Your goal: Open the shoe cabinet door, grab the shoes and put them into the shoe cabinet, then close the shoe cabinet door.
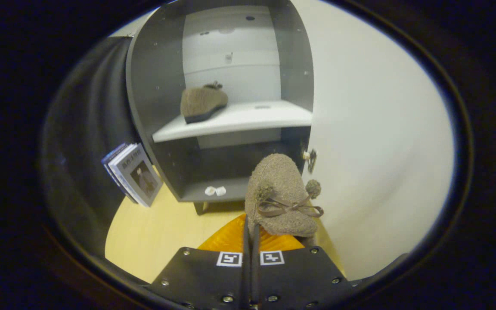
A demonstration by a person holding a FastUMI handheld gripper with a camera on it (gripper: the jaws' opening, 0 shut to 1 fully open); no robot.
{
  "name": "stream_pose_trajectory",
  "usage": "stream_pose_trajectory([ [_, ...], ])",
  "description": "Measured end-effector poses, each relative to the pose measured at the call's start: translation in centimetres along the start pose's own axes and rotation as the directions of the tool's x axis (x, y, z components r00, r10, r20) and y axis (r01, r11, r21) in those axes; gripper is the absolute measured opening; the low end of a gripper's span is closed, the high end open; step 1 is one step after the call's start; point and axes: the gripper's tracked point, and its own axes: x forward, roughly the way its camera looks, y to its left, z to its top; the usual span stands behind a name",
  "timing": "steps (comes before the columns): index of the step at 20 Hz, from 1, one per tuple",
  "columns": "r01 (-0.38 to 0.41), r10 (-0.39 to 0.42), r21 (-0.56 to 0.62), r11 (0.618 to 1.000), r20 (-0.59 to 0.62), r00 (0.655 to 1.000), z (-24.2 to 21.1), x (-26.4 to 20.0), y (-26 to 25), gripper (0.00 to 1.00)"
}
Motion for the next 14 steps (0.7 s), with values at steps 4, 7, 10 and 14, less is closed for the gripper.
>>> stream_pose_trajectory([
  [4,0.011,-0.006,-0.052,0.999,0.097,0.995,7.0,0.5,0.4,0.01],
  [7,0.011,0.0,-0.084,0.996,0.134,0.991,11.2,2.6,1.2,0.01],
  [10,0.027,-0.008,-0.118,0.993,0.154,0.988,14.5,5.4,1.8,0.01],
  [14,0.05,-0.034,-0.101,0.994,0.147,0.988,17.2,10.3,2.1,0.01],
])
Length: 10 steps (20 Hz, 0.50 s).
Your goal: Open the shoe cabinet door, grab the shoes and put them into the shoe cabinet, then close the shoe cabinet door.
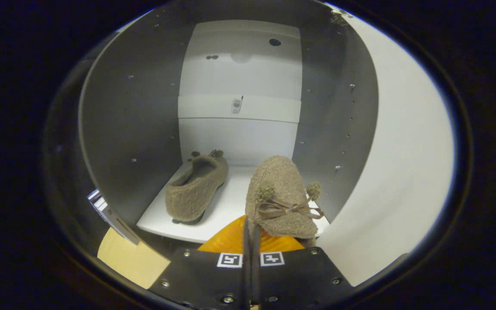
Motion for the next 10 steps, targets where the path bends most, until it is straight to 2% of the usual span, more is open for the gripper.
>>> stream_pose_trajectory([
  [6,0.034,-0.035,-0.015,0.999,-0.011,0.999,1.1,5.2,0.1,0.01],
  [10,0.014,-0.015,-0.012,1.0,-0.017,1.0,1.8,8.0,0.7,0.01],
])
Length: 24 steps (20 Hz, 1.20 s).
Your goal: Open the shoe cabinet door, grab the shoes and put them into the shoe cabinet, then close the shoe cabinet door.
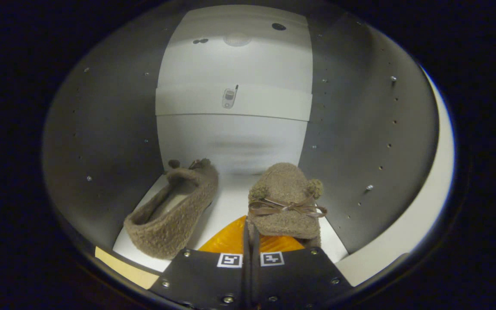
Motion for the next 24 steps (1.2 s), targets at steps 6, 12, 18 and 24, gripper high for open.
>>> stream_pose_trajectory([
  [6,-0.008,0.008,0.002,1.0,0.003,1.0,1.3,4.1,0.1,0.01],
  [12,-0.016,0.017,0.02,1.0,-0.052,0.998,1.3,6.9,0.0,0.02],
  [18,-0.007,0.007,0.004,1.0,-0.08,0.997,1.0,7.3,0.1,0.3],
  [24,0.024,-0.024,-0.004,1.0,-0.083,0.996,0.8,4.6,-0.1,0.78],
])
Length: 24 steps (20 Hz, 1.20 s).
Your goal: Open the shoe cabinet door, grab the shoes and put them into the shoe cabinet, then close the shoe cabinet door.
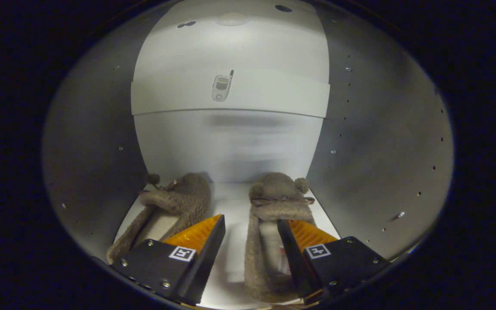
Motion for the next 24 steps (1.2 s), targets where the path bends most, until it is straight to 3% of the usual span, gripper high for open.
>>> stream_pose_trajectory([
  [7,0.006,-0.007,0.012,1.0,0.077,0.997,0.8,-6.2,-0.8,0.78],
  [10,-0.016,0.012,0.022,1.0,0.144,0.99,1.7,-10.7,-1.1,0.93],
  [17,-0.096,0.082,0.037,0.995,0.275,0.958,1.6,-23.4,-1.5,0.95],
  [24,-0.117,0.099,0.029,0.993,0.36,0.928,-0.6,-35.4,-2.0,0.95],
])
